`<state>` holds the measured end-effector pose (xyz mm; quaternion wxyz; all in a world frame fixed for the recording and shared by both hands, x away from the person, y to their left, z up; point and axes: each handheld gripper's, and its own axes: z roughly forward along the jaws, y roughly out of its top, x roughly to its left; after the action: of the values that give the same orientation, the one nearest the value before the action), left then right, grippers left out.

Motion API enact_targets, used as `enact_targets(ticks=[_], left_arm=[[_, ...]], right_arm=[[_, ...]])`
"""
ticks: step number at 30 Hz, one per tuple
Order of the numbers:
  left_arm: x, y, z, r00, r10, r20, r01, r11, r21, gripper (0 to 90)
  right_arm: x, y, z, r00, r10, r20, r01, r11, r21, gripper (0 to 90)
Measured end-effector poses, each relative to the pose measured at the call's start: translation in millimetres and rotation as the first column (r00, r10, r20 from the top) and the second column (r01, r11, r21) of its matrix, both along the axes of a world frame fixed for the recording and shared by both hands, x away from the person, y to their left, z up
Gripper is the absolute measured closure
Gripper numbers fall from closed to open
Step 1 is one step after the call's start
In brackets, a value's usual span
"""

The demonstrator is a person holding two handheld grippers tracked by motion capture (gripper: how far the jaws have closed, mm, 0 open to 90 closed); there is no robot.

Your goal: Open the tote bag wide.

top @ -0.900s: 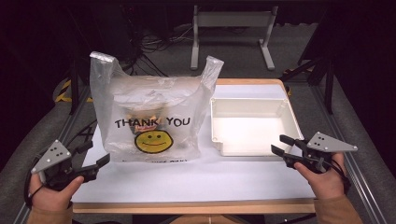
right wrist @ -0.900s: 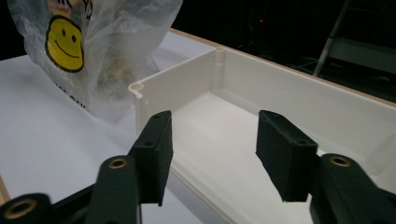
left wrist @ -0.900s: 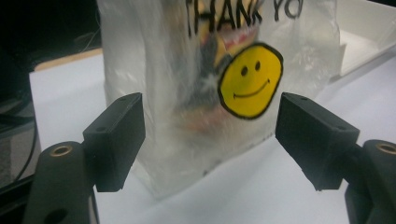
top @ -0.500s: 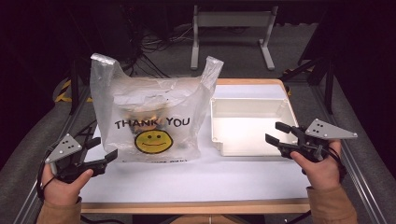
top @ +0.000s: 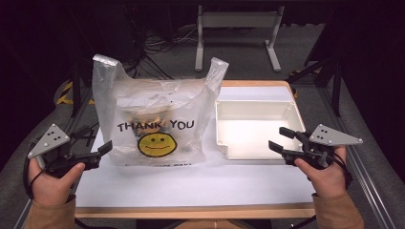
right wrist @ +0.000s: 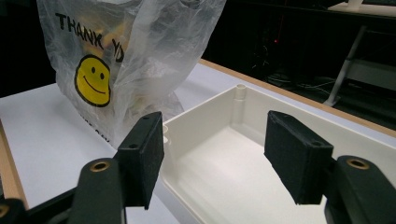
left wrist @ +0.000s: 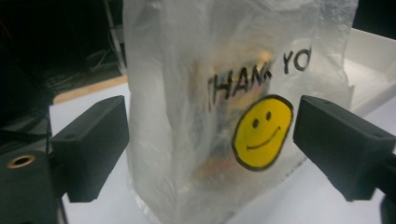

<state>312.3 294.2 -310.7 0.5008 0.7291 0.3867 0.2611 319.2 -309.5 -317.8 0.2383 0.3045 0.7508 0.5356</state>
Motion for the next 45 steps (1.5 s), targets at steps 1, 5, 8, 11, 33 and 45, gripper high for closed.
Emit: enact_targets(ticks=[1, 5, 8, 11, 33, 45], left_arm=[[4.7, 0.0, 0.1, 0.9999, -0.009, -0.008, 0.009, 1.0, 0.001, 9.6], [15.0, -1.2, 1.0, 0.9996, -0.026, -0.005, 0.026, 0.9995, -0.015, 10.0], [21.1, -1.8, 1.7, 0.9993, -0.036, 0.012, 0.037, 0.9986, -0.039, 12.3], [27.5, -1.0, 1.2, 0.999, -0.043, 0.013, 0.045, 0.992, -0.118, 14.2], [34.0, -5.5, -10.3, 0.9973, -0.053, 0.05, 0.056, 0.9966, -0.061, 72.1], [34.5, -4.5, -11.5, 0.9964, -0.068, 0.05, 0.071, 0.9957, -0.059, 89.4]], right_arm=[[0.1, 0.7, -0.1, 1.0, 0.006, 0.0, -0.006, 1.0, 0.003, 38.4], [0.7, 6.3, -0.8, 0.9998, 0.021, 0.003, -0.021, 1.0, -0.004, 38.3], [2.1, 9.8, -2.7, 0.9996, 0.029, -0.003, -0.029, 1.0, -0.007, 38.3], [3.1, 13.2, -3.9, 0.9992, 0.041, -0.003, -0.041, 0.999, -0.004, 38.6], [5.6, 26.6, -18.1, 0.9985, 0.053, -0.009, -0.053, 0.999, -0.004, 39.8], [9.3, 48.0, -15.8, 0.9952, 0.098, 0.001, -0.098, 0.995, 0.006, 40.7]])
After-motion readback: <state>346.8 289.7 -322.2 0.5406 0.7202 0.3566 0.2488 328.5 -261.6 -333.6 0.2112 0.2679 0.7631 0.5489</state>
